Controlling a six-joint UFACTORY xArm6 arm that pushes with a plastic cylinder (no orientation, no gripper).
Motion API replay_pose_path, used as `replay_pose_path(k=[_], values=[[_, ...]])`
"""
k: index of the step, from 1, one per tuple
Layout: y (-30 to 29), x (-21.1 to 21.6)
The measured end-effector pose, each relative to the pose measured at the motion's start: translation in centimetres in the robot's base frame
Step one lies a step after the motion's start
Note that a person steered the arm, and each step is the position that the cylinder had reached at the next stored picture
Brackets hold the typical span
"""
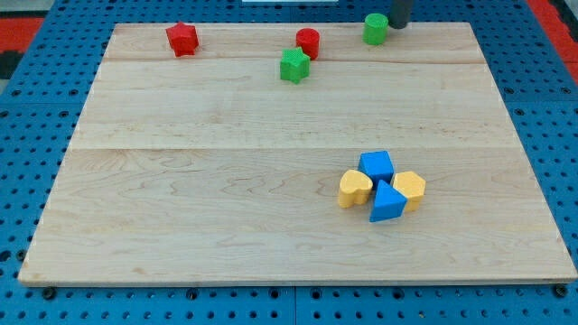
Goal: Move the green circle to the top right of the green star
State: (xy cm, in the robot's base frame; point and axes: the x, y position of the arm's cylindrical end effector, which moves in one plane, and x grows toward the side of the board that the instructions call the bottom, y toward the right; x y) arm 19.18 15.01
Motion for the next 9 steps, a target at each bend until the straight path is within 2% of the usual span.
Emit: replay_pose_path(k=[1,2,3,5,6,7,8,9], values=[[-3.7,2.8],[-2.2,7.1],[-0.1,0.0],[-1.9,0.8],[-7.7,3.6],[-8.0,0.1],[-14.6,2.4],[-16.9,4.6]])
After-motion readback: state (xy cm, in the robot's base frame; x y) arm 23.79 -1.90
